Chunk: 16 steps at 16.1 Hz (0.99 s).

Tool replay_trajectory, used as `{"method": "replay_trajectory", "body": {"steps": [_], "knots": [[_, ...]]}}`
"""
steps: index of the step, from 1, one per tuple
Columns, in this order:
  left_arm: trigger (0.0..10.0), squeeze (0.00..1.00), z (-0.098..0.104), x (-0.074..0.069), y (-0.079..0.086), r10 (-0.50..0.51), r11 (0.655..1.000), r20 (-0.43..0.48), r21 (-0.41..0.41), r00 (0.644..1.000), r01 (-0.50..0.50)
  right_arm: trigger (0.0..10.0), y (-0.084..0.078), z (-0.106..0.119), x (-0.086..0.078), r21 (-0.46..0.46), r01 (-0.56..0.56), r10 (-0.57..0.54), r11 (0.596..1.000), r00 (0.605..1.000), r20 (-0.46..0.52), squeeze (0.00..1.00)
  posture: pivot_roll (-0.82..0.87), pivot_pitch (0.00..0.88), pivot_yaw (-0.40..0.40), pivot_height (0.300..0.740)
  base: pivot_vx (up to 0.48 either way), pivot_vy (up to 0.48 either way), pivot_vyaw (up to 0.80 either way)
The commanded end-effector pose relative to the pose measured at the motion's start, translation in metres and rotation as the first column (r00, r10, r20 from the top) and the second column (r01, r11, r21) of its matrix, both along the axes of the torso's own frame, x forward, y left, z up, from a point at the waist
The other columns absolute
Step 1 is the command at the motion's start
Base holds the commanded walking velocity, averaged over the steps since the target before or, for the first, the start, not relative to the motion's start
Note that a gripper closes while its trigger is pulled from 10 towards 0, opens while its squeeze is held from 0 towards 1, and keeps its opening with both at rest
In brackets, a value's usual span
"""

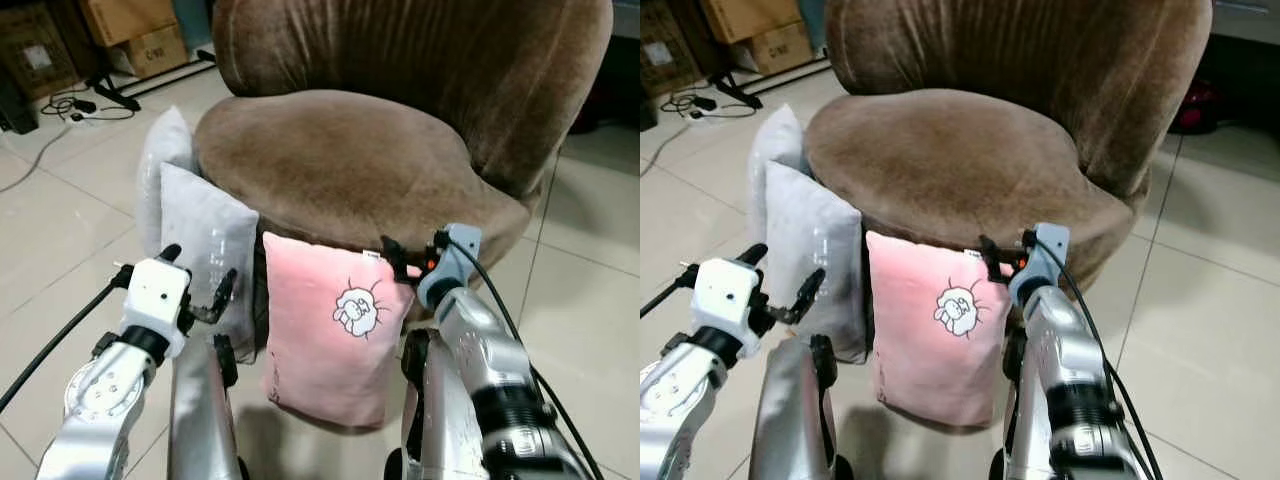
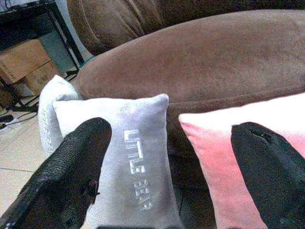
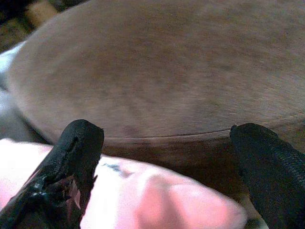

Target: Move the pillow to the sofa from floor

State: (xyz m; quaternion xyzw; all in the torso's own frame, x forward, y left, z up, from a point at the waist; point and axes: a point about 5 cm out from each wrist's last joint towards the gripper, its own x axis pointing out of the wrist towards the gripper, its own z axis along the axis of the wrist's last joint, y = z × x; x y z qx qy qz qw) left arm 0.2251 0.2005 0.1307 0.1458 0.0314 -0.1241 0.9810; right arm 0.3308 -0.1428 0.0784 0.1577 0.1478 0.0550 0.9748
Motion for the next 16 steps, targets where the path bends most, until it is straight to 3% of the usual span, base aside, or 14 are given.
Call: {"method": "replay_trajectory", "body": {"steps": [1,3,6,8,10,11,12,13,14,15,16], "knots": [[10.0,0.48,0.0,-0.006,0.001,-0.02,1.0,-0.022,0.009,1.0,0.02,10.0,-0.004,-0.008,0.001,0.006,0.052,-0.052,0.999,0.998,-0.036,1.0,-0.11,0.0,0.028,0.357,0.0,0.0,0.0],[10.0,0.48,0.001,-0.016,0.004,-0.028,1.0,-0.047,0.012,0.999,0.028,10.0,-0.011,-0.016,0.006,-0.05,0.113,-0.117,0.992,0.99,-0.081,1.0,-0.08,0.0,0.028,0.357,0.0,0.0,0.0],[10.0,0.48,0.002,-0.027,0.005,-0.052,0.998,-0.082,0.019,0.995,0.053,10.0,-0.016,-0.017,0.01,-0.063,0.122,-0.127,0.991,0.988,-0.089,1.0,-0.05,0.0,0.024,0.357,0.0,0.0,0.0],[10.0,0.48,0.003,-0.033,0.006,-0.051,0.998,-0.092,0.02,0.994,0.053,10.0,-0.015,-0.017,0.013,-0.002,0.0,0.0,1.0,0.996,-0.091,1.0,-0.04,0.0,0.017,0.357,0.0,0.0,0.0],[10.0,0.48,0.004,-0.035,0.006,-0.052,0.998,-0.097,0.02,0.994,0.054,10.0,-0.017,-0.022,0.012,-0.024,-0.025,0.022,0.999,0.993,-0.117,1.0,-0.04,0.0,0.016,0.357,0.0,0.0,0.0],[10.0,0.48,0.005,-0.035,0.005,-0.054,0.998,-0.098,0.021,0.994,0.057,10.0,-0.018,-0.019,0.014,-0.016,-0.042,0.04,0.999,0.995,-0.093,1.0,-0.03,0.0,0.015,0.357,0.0,0.0,0.0],[10.0,0.48,0.008,-0.034,0.006,-0.057,0.998,-0.096,0.02,0.994,0.06,10.0,-0.015,-0.006,0.02,0.002,-0.134,0.134,0.991,0.991,-0.011,1.0,-0.03,0.0,0.018,0.357,0.0,0.0,0.0],[10.0,0.48,0.01,-0.034,0.007,-0.062,0.998,-0.094,0.021,0.994,0.064,10.0,-0.008,0.006,0.024,-0.045,-0.268,0.27,0.962,0.961,0.06,1.0,-0.03,0.0,0.02,0.357,0.0,0.0,0.0],[10.0,0.49,0.01,-0.034,0.008,-0.075,0.997,-0.099,0.025,0.992,0.078,10.0,0.002,0.012,0.024,-0.147,-0.434,0.446,0.889,0.893,0.065,1.0,-0.04,0.0,0.025,0.357,0.0,0.0,0.0],[10.0,0.48,0.01,-0.035,0.008,-0.094,0.995,-0.109,0.033,0.989,0.099,10.0,0.01,0.011,0.022,-0.249,-0.555,0.574,0.794,0.819,0.003,1.0,-0.04,0.0,0.028,0.357,0.0,0.0,0.0],[10.0,0.49,0.009,-0.035,0.007,-0.104,0.993,-0.115,0.039,0.988,0.109,10.0,0.015,0.007,0.021,-0.313,-0.621,0.636,0.719,0.769,-0.067,1.0,-0.04,0.0,0.03,0.357,0.0,0.0,0.0]]}}
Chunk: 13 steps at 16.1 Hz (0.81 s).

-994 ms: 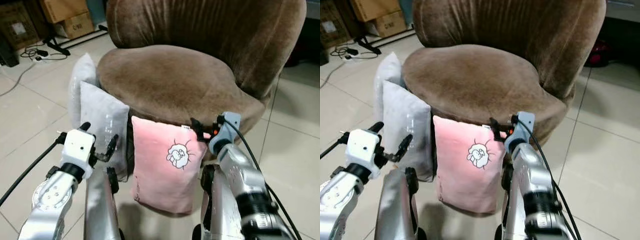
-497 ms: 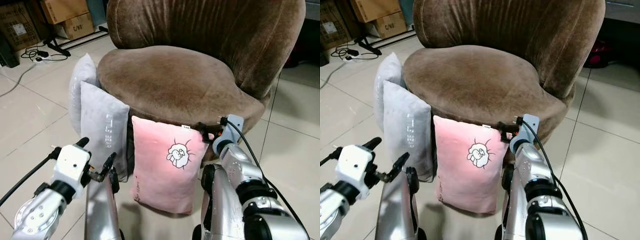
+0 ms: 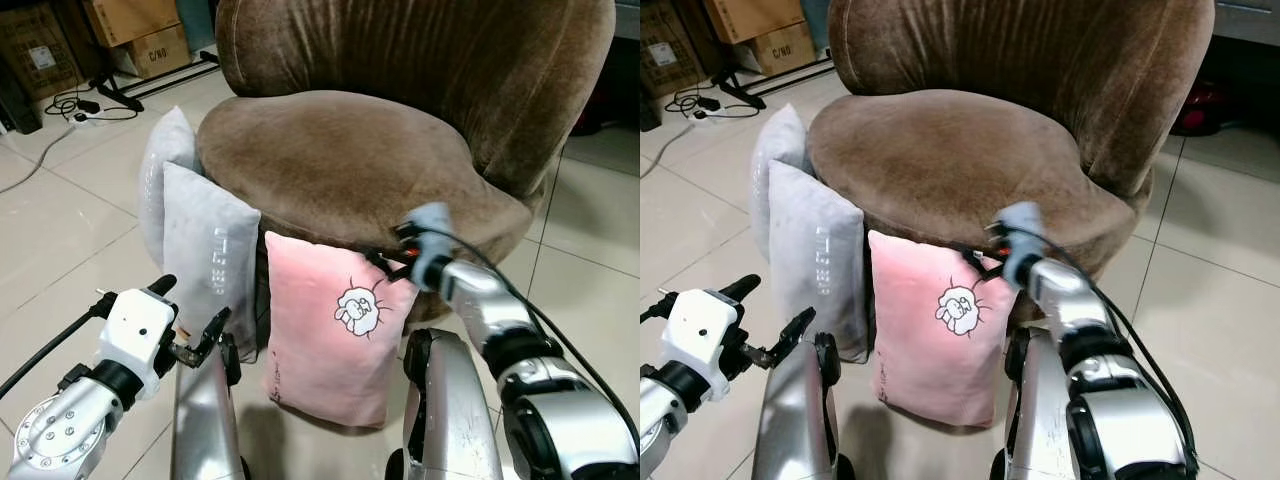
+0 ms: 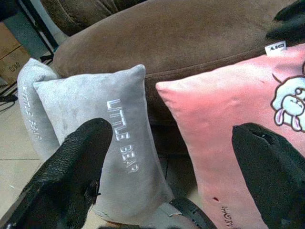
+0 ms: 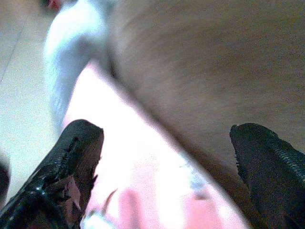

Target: Move the pillow to the sofa from floor

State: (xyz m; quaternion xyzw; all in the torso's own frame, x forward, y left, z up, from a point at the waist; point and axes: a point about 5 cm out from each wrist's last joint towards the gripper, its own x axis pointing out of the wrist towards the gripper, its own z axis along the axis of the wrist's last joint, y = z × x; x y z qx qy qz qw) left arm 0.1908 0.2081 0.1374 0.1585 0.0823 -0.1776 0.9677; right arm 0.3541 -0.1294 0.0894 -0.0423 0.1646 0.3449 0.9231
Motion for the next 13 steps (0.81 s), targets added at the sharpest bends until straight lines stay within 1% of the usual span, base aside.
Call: {"method": "replay_trajectory", "body": {"steps": [1,2,3,4,5,6,8,9,11,12,13], "knots": [[10.0,0.48,0.002,-0.001,-0.001,-0.022,1.0,-0.005,0.009,1.0,0.022,10.0,0.007,-0.009,-0.004,-0.125,-0.112,0.108,0.986,0.993,-0.039,1.0,-0.04,0.0,0.03,0.357,0.0,0.0,0.0],[10.0,0.48,0.002,-0.001,-0.002,-0.029,1.0,-0.009,0.01,1.0,0.029,10.0,0.015,-0.015,-0.007,-0.209,-0.174,0.165,0.962,0.985,-0.058,1.0,-0.04,0.0,0.032,0.357,0.0,0.0,0.0],[10.0,0.48,0.002,-0.001,-0.002,-0.034,0.999,-0.012,0.011,0.999,0.034,10.0,0.019,-0.018,-0.009,-0.253,-0.202,0.192,0.946,0.979,-0.063,1.0,-0.04,0.0,0.032,0.357,0.0,0.0,0.0],[10.0,0.48,0.002,-0.002,-0.003,-0.044,0.999,-0.019,0.016,0.999,0.044,10.0,0.027,-0.025,-0.008,-0.364,-0.16,0.159,0.918,0.987,-0.034,0.0,-0.04,0.005,0.034,0.357,0.0,0.0,0.0],[10.0,0.48,0.002,-0.002,-0.002,-0.044,0.999,-0.02,0.019,0.999,0.045,10.0,0.028,-0.025,-0.007,-0.394,-0.113,0.119,0.912,0.993,-0.009,0.0,-0.03,0.007,0.033,0.357,0.0,0.0,0.0],[10.0,0.48,0.002,-0.003,-0.001,-0.043,0.999,-0.021,0.025,0.999,0.044,10.0,0.03,-0.023,-0.002,-0.43,-0.02,0.045,0.902,0.998,0.049,0.0,-0.03,0.008,0.032,0.357,0.0,0.0,0.0],[10.0,0.49,0.003,-0.004,0.0,-0.043,0.999,-0.022,0.029,0.999,0.044,10.0,0.032,-0.021,0.0,-0.449,0.022,0.019,0.893,0.996,0.087,0.0,-0.02,0.008,0.03,0.357,0.0,0.0,0.0],[10.0,0.49,0.003,-0.006,0.0,-0.043,0.999,-0.022,0.033,0.999,0.044,10.0,0.036,-0.021,-0.001,-0.478,-0.002,0.059,0.878,0.993,0.105,0.0,-0.02,0.006,0.028,0.357,0.0,0.0,0.0],[10.0,0.49,0.003,-0.006,0.0,-0.046,0.998,-0.023,0.036,0.999,0.047,10.0,0.038,-0.026,-0.004,-0.549,-0.053,0.138,0.834,0.984,0.114,0.0,-0.02,0.004,0.028,0.357,0.0,0.0,0.0],[10.0,0.49,0.003,-0.007,-0.001,-0.053,0.998,-0.023,0.04,0.998,0.054,10.0,0.038,-0.032,-0.008,-0.619,-0.08,0.189,0.781,0.975,0.113,0.0,-0.02,0.002,0.029,0.357,0.0,0.0,0.0],[10.0,0.49,0.003,-0.007,-0.002,-0.06,0.997,-0.025,0.042,0.998,0.061,10.0,0.037,-0.037,-0.011,-0.672,-0.081,0.212,0.736,0.97,0.115,0.0,-0.02,0.002,0.029,0.357,0.0,0.0,0.0]]}}
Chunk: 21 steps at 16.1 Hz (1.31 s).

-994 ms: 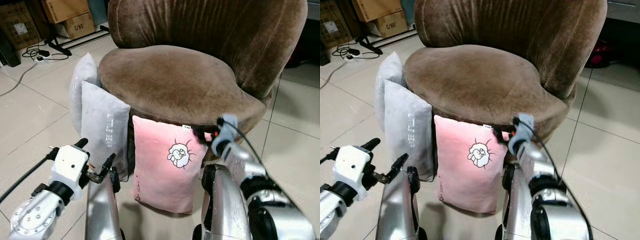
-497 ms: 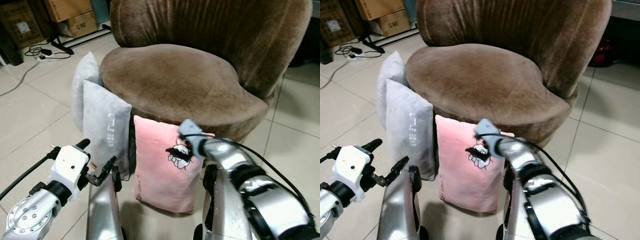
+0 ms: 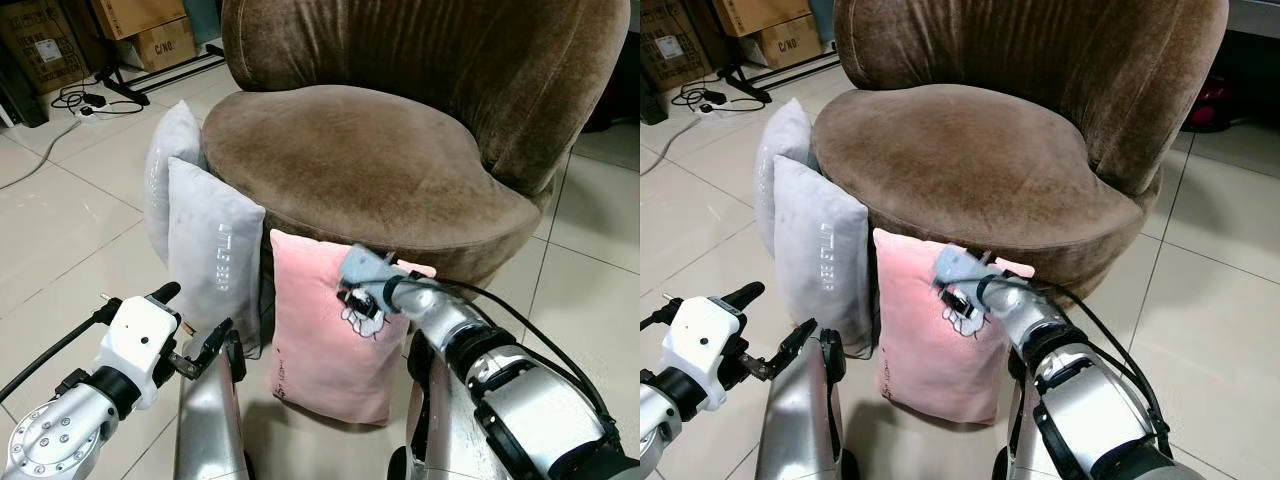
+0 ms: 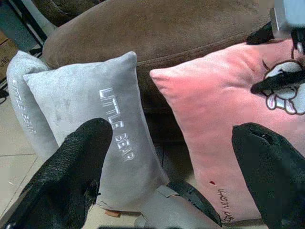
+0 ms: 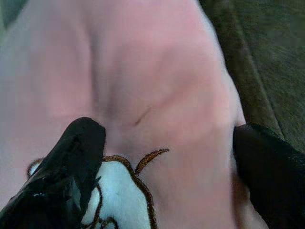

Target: Move the pillow to the sofa from floor

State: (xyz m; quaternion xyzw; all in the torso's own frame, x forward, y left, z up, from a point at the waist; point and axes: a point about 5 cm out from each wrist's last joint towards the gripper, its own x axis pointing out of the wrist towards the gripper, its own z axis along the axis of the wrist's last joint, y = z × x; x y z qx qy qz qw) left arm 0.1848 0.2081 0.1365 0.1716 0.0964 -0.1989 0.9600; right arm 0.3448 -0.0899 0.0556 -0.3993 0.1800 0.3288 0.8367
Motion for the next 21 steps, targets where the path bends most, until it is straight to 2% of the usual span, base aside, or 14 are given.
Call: {"method": "replay_trajectory", "body": {"steps": [1,3,5,6,9,14,16,18,21], "knots": [[10.0,0.49,0.003,-0.001,-0.002,-0.024,1.0,0.005,0.015,1.0,0.024,10.0,-0.004,-0.007,-0.003,-0.058,0.011,-0.011,0.998,1.0,0.001,0.0,-0.03,0.001,0.031,0.357,0.0,0.0,0.0],[10.0,0.49,0.003,-0.001,-0.003,-0.028,1.0,0.002,0.014,1.0,0.028,10.0,-0.003,-0.012,-0.006,-0.052,0.057,-0.057,0.997,0.998,0.002,0.0,-0.03,0.002,0.032,0.357,0.0,0.0,0.0],[10.0,0.49,0.002,-0.002,-0.004,-0.032,0.999,-0.003,0.014,0.999,0.032,2.8,-0.002,-0.015,-0.008,-0.056,0.065,-0.064,0.996,0.998,0.002,0.0,-0.03,0.004,0.032,0.357,0.0,0.0,0.0],[10.0,0.49,0.002,-0.002,-0.004,-0.035,0.999,-0.008,0.011,0.999,0.035,0.0,0.001,-0.016,-0.009,-0.052,0.056,-0.056,0.997,0.998,0.0,0.0,-0.03,0.005,0.032,0.357,0.0,0.0,0.0],[10.0,0.49,-0.001,-0.005,-0.006,-0.055,0.998,-0.038,-0.006,0.998,0.055,0.0,0.004,-0.019,-0.013,-0.05,0.039,-0.039,0.998,0.999,-0.014,0.0,-0.03,0.01,0.029,0.357,0.0,0.0,0.0],[10.0,0.5,-0.004,-0.013,-0.012,-0.122,0.991,-0.114,-0.074,0.986,0.114,0.0,0.004,-0.02,-0.013,-0.012,0.084,-0.085,0.996,0.996,-0.037,0.0,-0.03,0.012,0.026,0.357,0.0,0.0,0.0],[10.0,0.5,-0.007,-0.022,-0.019,-0.197,0.974,-0.196,-0.15,0.961,0.17,0.0,0.006,-0.021,-0.014,-0.001,0.091,-0.091,0.996,0.995,-0.03,0.0,-0.03,0.01,0.025,0.357,0.0,0.0,0.0],[10.0,0.49,-0.008,-0.026,-0.02,-0.215,0.971,-0.214,-0.155,0.953,0.184,0.0,0.008,-0.023,-0.016,0.012,0.08,-0.079,0.997,0.995,-0.055,0.0,-0.03,0.008,0.026,0.357,0.0,0.0,0.0],[10.0,0.49,-0.007,-0.022,-0.021,-0.216,0.971,-0.213,-0.154,0.953,0.185,0.0,0.011,-0.024,-0.018,0.036,0.066,-0.062,0.997,0.994,-0.091,0.0,-0.04,0.0,0.03,0.357,0.0,0.0,0.0]]}}
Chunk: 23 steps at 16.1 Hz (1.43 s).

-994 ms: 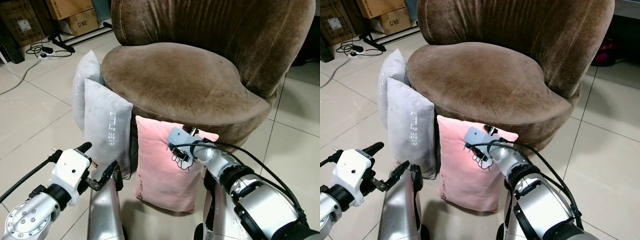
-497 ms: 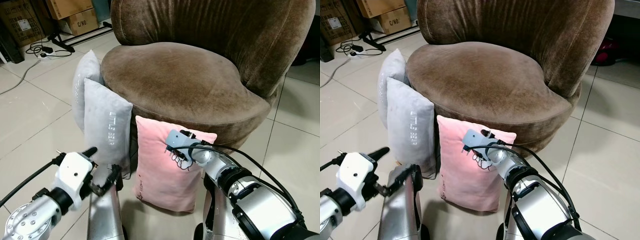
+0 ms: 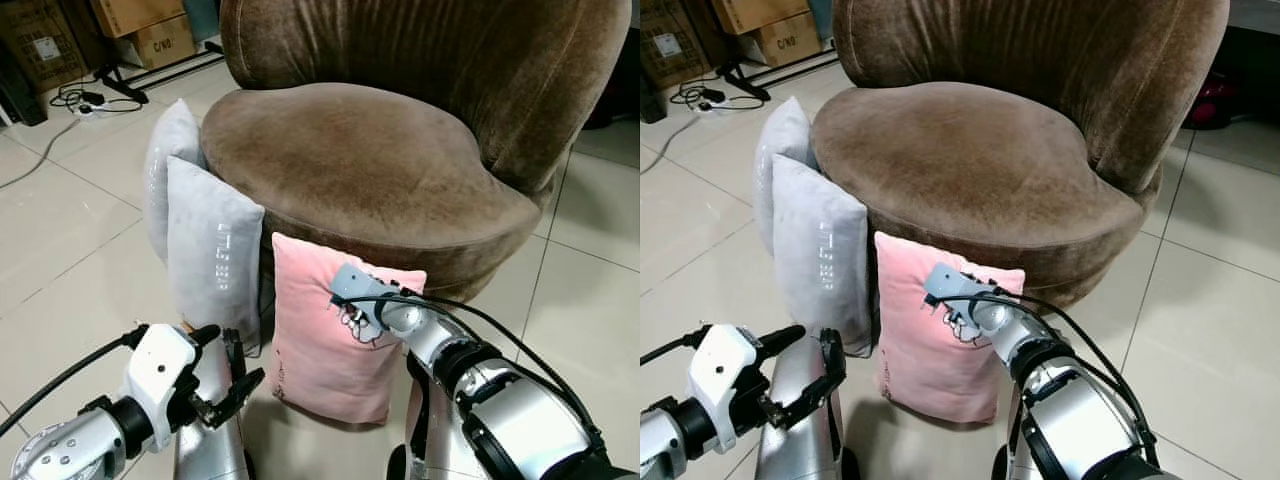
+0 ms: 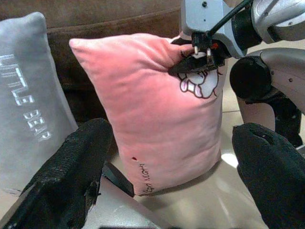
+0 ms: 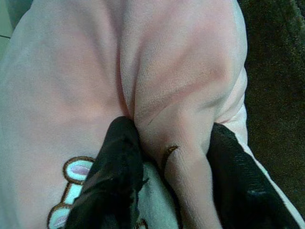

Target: Move the pillow to the sofa from floor

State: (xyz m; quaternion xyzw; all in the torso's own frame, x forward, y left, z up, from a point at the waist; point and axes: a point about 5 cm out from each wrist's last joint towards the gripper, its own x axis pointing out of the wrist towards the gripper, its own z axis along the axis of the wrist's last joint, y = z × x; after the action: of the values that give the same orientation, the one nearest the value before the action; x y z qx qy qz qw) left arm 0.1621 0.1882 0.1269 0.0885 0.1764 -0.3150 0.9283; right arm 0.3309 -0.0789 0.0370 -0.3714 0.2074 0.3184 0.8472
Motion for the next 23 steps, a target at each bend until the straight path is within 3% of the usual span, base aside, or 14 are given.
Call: {"method": "replay_trajectory", "body": {"steps": [1,5,11,17,19,20,22,23], "knots": [[10.0,0.49,0.003,0.003,-0.002,-0.015,1.0,0.005,0.005,1.0,0.015,0.0,0.0,-0.004,-0.003,0.003,-0.005,0.005,1.0,1.0,-0.026,0.0,-0.04,0.0,0.03,0.357,0.0,0.0,0.0],[10.0,0.49,0.003,0.005,-0.002,-0.016,1.0,0.011,0.016,1.0,0.016,0.0,-0.002,-0.002,-0.002,-0.019,-0.018,0.018,1.0,1.0,-0.011,0.0,-0.04,0.0,0.031,0.357,0.0,0.0,0.0],[10.0,0.49,0.002,0.012,-0.001,-0.018,0.999,0.026,0.035,1.0,0.017,0.0,-0.002,-0.001,0.0,0.02,0.001,-0.001,1.0,1.0,-0.025,0.0,-0.05,0.0,0.038,0.357,0.0,0.0,0.0],[10.0,0.48,0.003,0.045,0.004,0.019,0.998,0.111,0.059,0.994,-0.025,0.0,-0.013,0.012,0.011,0.087,0.078,-0.077,0.993,0.997,-0.01,0.0,-0.06,0.0,0.058,0.357,0.0,0.0,0.0],[10.0,0.49,0.001,0.056,0.009,0.092,0.994,0.153,0.045,0.984,-0.1,0.0,-0.014,0.019,0.015,0.221,0.141,-0.148,0.965,0.989,0.014,0.0,-0.08,0.0,0.064,0.357,0.0,0.0,0.0],[10.0,0.48,0.005,0.068,0.006,0.176,0.984,0.204,0.0,0.963,-0.179,0.0,-0.018,0.031,0.018,0.423,0.183,-0.223,0.887,0.974,0.046,0.0,-0.09,0.0,0.068,0.357,0.0,0.0,0.0],[10.0,0.48,0.007,0.075,0.001,0.201,0.98,0.225,-0.038,0.953,-0.198,0.0,-0.023,0.039,0.013,0.551,0.15,-0.227,0.821,0.971,0.073,0.0,-0.11,0.0,0.069,0.357,0.0,0.0,0.0],[10.0,0.48,0.006,0.077,0.0,0.206,0.979,0.23,-0.042,0.951,-0.201,0.0,-0.025,0.042,0.011,0.574,0.142,-0.229,0.807,0.97,0.083,0.0,-0.11,0.0,0.069,0.357,0.0,0.0,0.0]]}}
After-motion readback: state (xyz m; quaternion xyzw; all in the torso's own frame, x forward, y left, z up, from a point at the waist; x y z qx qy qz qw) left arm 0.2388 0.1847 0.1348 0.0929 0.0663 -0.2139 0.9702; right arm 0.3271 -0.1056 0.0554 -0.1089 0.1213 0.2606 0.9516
